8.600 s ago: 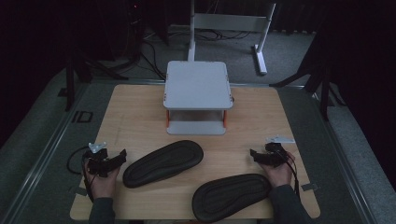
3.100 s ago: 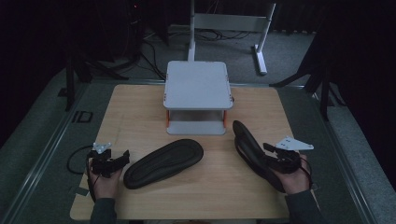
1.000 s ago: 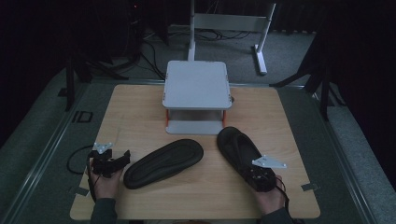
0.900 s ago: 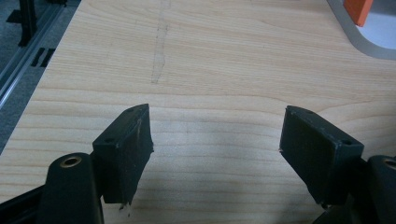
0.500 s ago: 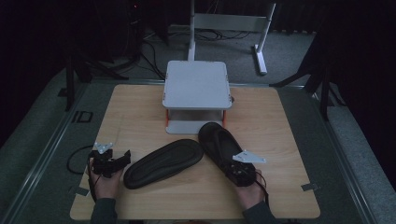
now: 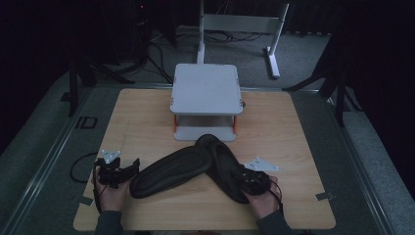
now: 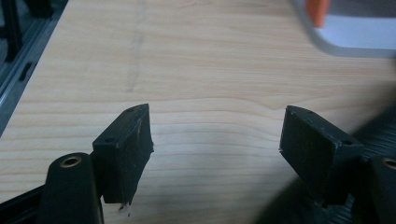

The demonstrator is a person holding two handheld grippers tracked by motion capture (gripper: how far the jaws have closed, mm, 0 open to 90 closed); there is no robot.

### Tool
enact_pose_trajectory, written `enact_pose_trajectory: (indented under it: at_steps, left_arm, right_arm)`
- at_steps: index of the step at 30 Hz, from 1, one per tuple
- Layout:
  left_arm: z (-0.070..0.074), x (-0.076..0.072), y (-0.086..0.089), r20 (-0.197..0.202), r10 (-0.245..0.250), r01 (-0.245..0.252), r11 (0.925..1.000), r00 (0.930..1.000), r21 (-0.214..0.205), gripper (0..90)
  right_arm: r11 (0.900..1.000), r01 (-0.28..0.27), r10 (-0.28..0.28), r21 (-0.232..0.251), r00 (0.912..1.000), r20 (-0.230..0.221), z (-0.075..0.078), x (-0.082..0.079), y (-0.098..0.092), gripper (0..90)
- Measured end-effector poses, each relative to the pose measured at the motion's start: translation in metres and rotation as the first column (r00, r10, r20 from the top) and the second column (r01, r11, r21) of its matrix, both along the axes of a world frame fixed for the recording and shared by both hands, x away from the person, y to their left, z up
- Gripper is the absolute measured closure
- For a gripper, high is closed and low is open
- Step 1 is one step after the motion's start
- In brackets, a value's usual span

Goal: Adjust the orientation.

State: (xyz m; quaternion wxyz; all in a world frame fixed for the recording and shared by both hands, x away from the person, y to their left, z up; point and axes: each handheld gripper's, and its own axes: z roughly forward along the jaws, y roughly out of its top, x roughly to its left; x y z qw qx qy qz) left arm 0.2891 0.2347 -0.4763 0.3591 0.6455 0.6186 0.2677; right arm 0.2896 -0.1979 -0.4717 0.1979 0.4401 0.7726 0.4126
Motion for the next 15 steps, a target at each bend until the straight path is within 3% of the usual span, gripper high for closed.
enact_pose_trajectory:
  at_steps: [4,6,9,12,15]
  left_arm:
    - [0.007,-0.009,-0.014,0.026,-0.074,0.073,0.9971,0.9969,0.023,25.4]
    - [0.010,-0.014,-0.021,0.037,-0.108,0.106,0.9936,0.9935,0.036,25.4]
    - [0.013,-0.020,-0.031,0.049,-0.163,0.160,0.9859,0.9855,0.048,25.4]
    - [0.014,-0.027,-0.042,0.044,-0.217,0.214,0.9747,0.9752,0.064,25.4]
    - [0.013,-0.034,-0.052,0.038,-0.278,0.274,0.9583,0.9598,0.080,25.0]
  right_arm:
    - [0.9994,0.035,-0.035,0.006,0.9993,-0.008,-0.002,0.004,-0.008,55.0]
    - [0.9993,0.031,-0.032,0.020,0.9990,0.031,0.002,-0.001,-0.010,52.0]
    - [0.9991,0.042,-0.042,-0.001,0.9964,0.074,0.009,-0.006,-0.013,50.2]
    - [0.9993,0.036,-0.036,-0.015,0.9993,0.007,0.003,-0.001,-0.016,51.3]
    - [0.9998,0.013,-0.014,-0.015,0.9989,-0.045,-0.005,-0.001,-0.015,56.4]
